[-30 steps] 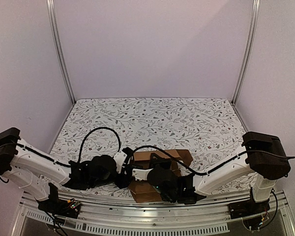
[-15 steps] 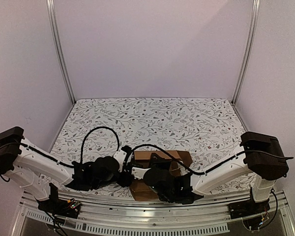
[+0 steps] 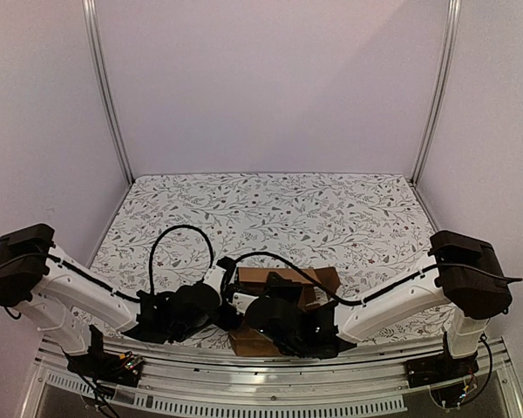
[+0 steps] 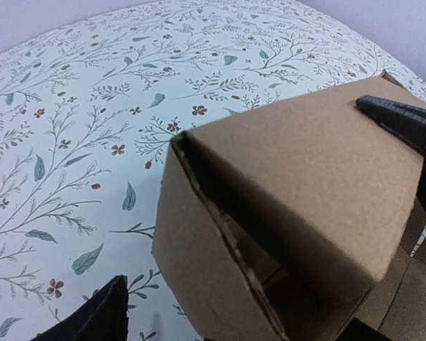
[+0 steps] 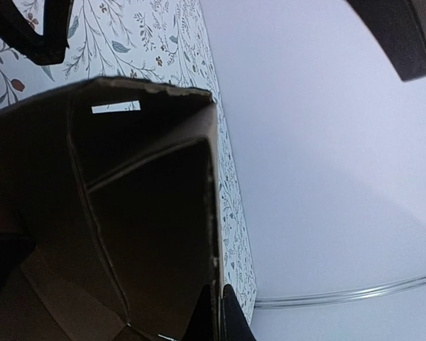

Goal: Fold the paper box

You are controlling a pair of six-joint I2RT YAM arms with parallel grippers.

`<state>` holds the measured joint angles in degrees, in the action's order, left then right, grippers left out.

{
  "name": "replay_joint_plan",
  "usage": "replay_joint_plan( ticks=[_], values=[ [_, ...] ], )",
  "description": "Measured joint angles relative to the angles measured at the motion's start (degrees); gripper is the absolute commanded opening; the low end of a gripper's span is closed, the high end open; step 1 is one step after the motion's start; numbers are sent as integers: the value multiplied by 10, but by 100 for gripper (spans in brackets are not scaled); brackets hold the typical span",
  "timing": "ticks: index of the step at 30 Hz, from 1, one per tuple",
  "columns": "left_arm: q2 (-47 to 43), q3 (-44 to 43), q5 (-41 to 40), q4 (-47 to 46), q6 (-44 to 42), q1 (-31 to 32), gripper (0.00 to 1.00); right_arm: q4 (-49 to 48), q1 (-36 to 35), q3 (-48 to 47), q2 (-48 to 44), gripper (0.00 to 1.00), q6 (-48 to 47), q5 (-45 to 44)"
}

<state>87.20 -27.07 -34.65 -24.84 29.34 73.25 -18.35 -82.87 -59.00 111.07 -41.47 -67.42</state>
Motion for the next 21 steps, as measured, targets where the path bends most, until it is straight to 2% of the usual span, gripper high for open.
replay_joint_plan(
  ticks=[10, 17, 21],
  values=[
    [14, 0, -47, -34, -4, 10, 74, 60, 0, -19, -8, 0, 60, 6],
    [14, -1, -72, -45, 1, 14, 60, 108, 2, -41, -9, 0, 95, 7],
    [14, -1, -81, -49, 0, 15, 49, 130, 3, -49, -9, 0, 111, 12]
  ],
)
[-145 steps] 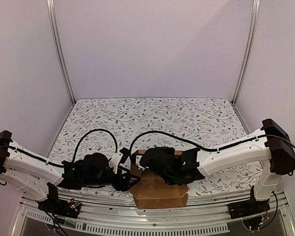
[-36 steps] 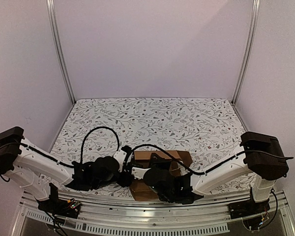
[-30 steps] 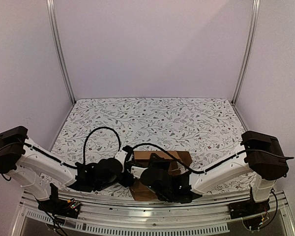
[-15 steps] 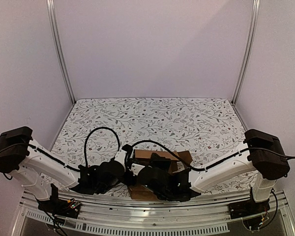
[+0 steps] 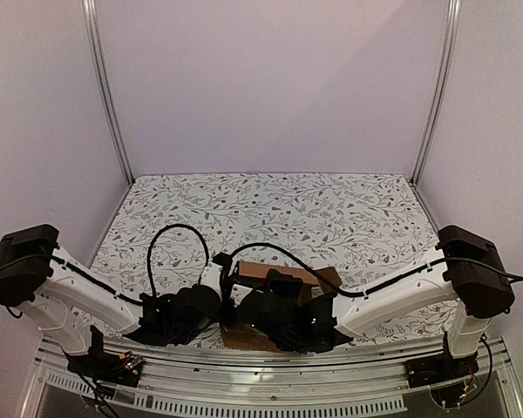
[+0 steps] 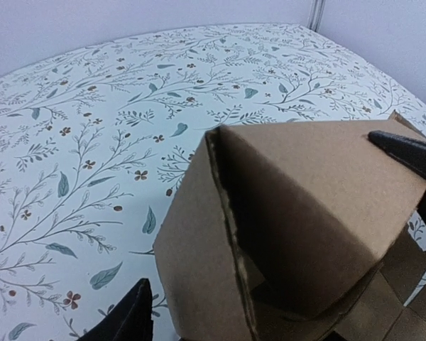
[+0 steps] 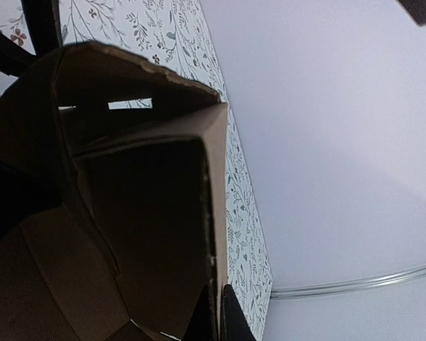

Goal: Fold the paper box

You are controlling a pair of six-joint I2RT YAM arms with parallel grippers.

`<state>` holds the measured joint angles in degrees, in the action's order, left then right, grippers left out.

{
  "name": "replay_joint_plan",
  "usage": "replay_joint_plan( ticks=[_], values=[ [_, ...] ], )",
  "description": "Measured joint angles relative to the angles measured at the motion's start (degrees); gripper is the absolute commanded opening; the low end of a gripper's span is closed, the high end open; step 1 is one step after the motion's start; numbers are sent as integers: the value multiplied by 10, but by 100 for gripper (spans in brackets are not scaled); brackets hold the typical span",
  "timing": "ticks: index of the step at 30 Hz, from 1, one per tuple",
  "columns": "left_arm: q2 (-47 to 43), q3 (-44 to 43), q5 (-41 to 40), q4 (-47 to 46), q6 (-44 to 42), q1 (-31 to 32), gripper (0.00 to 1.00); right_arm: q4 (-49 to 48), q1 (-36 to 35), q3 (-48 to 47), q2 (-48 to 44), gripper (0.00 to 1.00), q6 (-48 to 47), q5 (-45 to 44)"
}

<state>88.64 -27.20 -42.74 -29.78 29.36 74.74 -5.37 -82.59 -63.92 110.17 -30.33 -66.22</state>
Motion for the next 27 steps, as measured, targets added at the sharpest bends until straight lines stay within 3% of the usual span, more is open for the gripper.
replay_joint_plan(
  ticks=[5, 13, 27],
  values=[
    [0, -1, -5, -7, 0, 0, 42, 47, 5, -16, -7, 0, 32, 14],
    [-1, -3, -25, -20, -4, -1, 37, 123, 10, -50, -10, 21, 83, 53],
    [-5, -9, -37, -36, -11, -2, 40, 167, 16, -64, -23, 38, 120, 99]
  ],
)
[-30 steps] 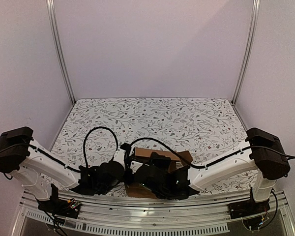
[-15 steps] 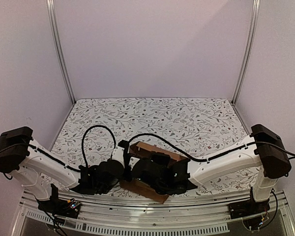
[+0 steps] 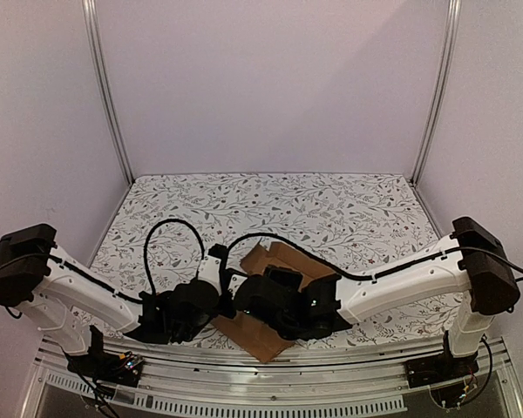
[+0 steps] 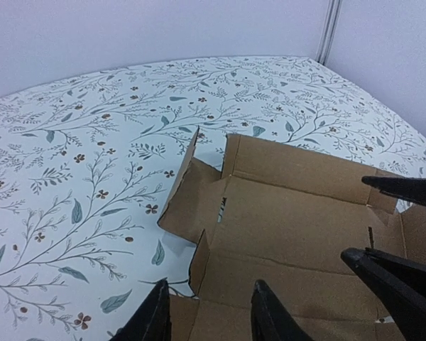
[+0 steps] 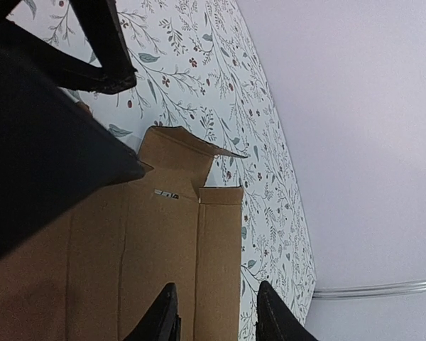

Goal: Fold the paper box

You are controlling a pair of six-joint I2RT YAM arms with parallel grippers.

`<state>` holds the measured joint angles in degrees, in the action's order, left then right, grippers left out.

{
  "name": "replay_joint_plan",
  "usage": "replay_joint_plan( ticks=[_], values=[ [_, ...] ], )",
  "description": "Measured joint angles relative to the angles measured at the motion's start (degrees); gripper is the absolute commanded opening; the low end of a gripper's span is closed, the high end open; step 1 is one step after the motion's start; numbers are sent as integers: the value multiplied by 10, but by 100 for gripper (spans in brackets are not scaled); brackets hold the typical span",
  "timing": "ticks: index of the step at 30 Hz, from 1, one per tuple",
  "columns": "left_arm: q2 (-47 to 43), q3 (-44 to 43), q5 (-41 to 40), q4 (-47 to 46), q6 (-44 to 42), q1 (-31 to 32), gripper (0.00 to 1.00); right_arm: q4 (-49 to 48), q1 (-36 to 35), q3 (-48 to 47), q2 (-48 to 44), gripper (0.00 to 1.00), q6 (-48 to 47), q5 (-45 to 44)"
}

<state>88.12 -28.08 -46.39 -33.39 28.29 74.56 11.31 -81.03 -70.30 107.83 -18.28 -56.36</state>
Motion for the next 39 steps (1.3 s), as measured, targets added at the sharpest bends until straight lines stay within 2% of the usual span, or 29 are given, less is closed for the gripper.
replay_joint_plan(
  ticks=[6, 10, 12, 14, 17, 25, 30, 34, 39],
  values=[
    [-28, 0, -1, 28, -16, 0, 47, 19, 9, -2, -30, 45, 3, 23],
    [-72, 0, 3, 70, -23, -2, 54, 33, 26, -7, -79, 62, 14, 37],
    [-97, 0, 9, 94, -23, -6, 57, 46, 43, -7, -105, 67, 30, 49],
    [-120, 0, 13, 118, -23, -12, 60, 70, 70, -8, -128, 69, 57, 82],
    [-159, 2, 33, 155, -21, -32, 63, 121, 143, -18, -158, 76, 108, 180],
    [-247, 3, 92, 246, -19, -87, 68, 219, 319, -29, -176, 74, 182, 442],
    [-285, 4, 132, 286, -16, -110, 68, 261, 397, -42, -155, 72, 202, 603],
    [-309, 5, 159, 311, -14, -120, 70, 274, 436, -47, -120, 69, 210, 689],
    [-333, 6, 181, 344, -13, -126, 71, 286, 469, -52, -69, 63, 210, 756]
  ],
)
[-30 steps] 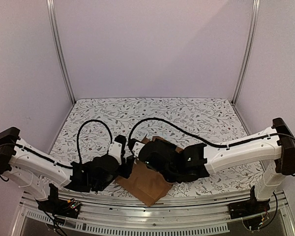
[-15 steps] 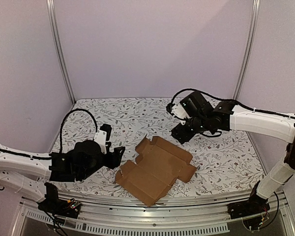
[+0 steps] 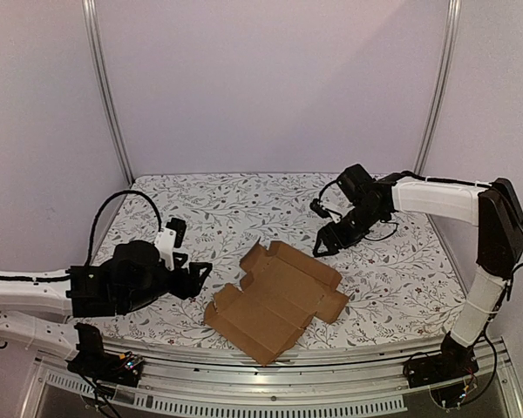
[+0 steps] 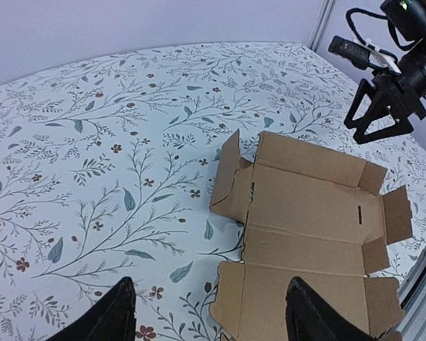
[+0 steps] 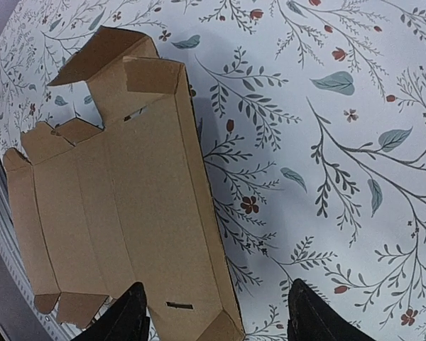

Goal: Fold the paper box

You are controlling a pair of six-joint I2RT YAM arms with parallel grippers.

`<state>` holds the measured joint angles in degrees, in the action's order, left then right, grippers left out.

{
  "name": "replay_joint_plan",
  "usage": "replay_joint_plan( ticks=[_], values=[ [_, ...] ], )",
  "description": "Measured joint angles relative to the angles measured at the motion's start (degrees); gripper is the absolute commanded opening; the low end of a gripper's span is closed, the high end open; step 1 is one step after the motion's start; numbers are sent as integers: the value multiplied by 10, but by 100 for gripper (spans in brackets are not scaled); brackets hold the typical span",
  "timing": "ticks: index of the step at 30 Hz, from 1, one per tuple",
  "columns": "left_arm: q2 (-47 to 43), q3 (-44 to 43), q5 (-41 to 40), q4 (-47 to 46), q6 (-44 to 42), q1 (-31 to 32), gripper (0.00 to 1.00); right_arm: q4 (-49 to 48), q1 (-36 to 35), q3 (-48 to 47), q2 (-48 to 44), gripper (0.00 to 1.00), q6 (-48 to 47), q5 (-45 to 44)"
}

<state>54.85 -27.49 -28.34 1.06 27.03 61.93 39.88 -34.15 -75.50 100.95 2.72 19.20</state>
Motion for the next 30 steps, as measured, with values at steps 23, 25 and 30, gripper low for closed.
replay_joint_plan(
  ticks=[23, 25, 30],
  values=[
    [-16, 12, 10, 27, 6, -12, 72, -44, 10, 43, 92, 26, 1, 86],
    [-11, 12, 11, 26, 6, -12, 72, -48, 10, 48, 92, 23, 2, 88],
    [2, 12, 14, 24, 6, -14, 72, -59, 10, 65, 91, 9, 3, 90]
  ],
)
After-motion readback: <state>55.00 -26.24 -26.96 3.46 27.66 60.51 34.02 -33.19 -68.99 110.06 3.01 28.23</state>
